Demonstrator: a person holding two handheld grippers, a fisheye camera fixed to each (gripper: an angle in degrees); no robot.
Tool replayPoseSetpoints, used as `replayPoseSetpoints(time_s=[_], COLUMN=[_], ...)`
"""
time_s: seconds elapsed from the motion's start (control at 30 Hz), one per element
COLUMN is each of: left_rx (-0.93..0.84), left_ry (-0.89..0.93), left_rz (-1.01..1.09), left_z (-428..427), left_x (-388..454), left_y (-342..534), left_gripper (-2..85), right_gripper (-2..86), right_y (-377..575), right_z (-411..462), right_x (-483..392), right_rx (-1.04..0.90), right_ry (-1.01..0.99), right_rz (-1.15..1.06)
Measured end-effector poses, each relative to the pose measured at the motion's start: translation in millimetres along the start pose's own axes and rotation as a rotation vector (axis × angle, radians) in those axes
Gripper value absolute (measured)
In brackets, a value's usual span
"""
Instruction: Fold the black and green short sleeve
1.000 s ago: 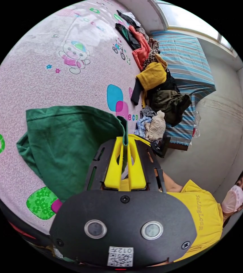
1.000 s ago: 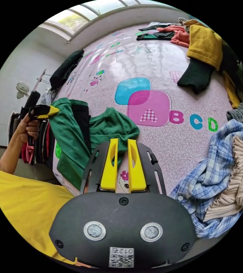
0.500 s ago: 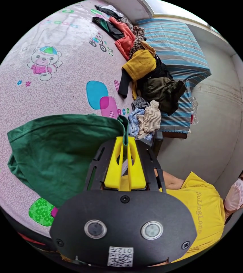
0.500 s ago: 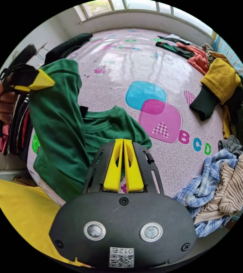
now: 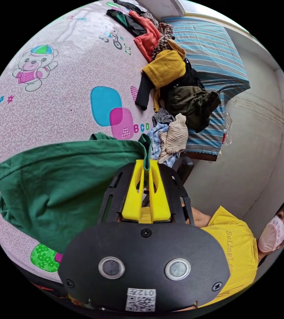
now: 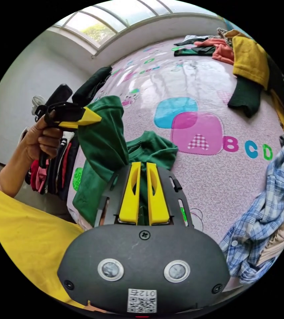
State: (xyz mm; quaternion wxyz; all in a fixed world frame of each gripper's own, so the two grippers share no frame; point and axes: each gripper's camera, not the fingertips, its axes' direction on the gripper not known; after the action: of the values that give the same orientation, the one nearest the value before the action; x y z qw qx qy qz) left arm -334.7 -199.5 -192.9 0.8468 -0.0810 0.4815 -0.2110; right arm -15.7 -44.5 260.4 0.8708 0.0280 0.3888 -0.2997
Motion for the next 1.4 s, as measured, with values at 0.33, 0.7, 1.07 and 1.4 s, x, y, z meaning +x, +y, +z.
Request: replayPoseSetpoints(time_s=[0.33, 0.7, 1.07, 1.4], left_rx=[-0.004, 0.101, 0.150, 0.271], left_ry=[-0.007, 0.079, 0.039, 0.007], left_rz=[0.002, -0.204, -0.319, -0.185], left_z=[-6.8, -0.9, 3.3, -40.3], left_x=[10.3, -10.2, -12.5, 12.9], left_y=[-13.6, -34.0, -43.1, -31.1], left_gripper=[1.3, 1.6, 2.6, 3.9], right_gripper=[1.4, 1.2, 1.4, 1.2], right_y=[-20.1, -19.0, -7.1, -51.6], right_z=[5.0, -64.8, -114.4, -79.4], right_x=[4.8, 65.5, 93.9, 55.8], right_rx=[-0.049, 0.055, 0.190, 0.005], right_ry=[0.072, -0.136, -0.296, 0.016], right_rz=[-0.012, 0.167, 0.239, 0.106])
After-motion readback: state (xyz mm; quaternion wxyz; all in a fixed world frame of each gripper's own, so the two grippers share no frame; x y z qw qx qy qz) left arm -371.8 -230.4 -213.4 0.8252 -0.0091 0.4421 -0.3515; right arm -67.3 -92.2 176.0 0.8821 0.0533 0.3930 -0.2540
